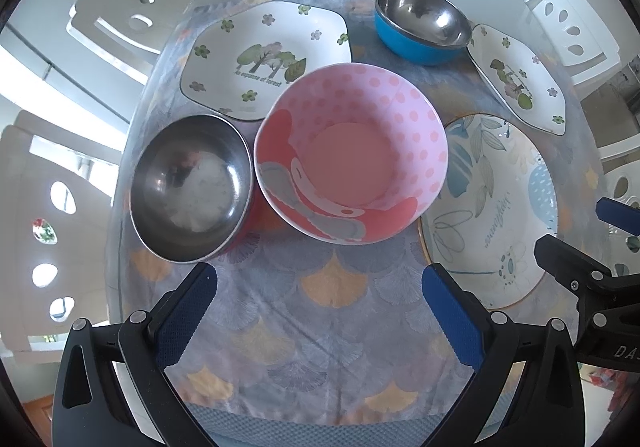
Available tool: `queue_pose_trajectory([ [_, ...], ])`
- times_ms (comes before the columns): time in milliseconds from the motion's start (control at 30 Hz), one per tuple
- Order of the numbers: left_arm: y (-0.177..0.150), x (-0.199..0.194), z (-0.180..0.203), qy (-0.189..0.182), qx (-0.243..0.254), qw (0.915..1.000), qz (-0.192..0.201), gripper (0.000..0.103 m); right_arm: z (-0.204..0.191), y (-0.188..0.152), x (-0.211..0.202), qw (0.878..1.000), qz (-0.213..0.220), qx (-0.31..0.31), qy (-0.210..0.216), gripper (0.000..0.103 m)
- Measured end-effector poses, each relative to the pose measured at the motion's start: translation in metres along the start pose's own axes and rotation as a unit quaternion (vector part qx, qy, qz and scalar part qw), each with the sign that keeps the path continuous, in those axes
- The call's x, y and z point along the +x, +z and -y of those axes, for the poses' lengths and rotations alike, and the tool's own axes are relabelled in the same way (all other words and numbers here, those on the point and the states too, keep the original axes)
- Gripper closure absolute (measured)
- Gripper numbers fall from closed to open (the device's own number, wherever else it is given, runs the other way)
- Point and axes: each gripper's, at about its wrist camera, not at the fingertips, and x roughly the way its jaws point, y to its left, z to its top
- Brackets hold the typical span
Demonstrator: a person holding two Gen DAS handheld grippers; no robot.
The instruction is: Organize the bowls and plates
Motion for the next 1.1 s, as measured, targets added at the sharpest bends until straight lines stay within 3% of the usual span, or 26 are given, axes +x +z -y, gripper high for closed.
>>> queue_pose_trajectory([
  [1100,-0.013,-0.01,-0.001,0.005,-0.006,0.9999,0.012,0.001,-0.008,-0.009,-0.007,1.0,0.004,-0.009,0.002,0.0],
])
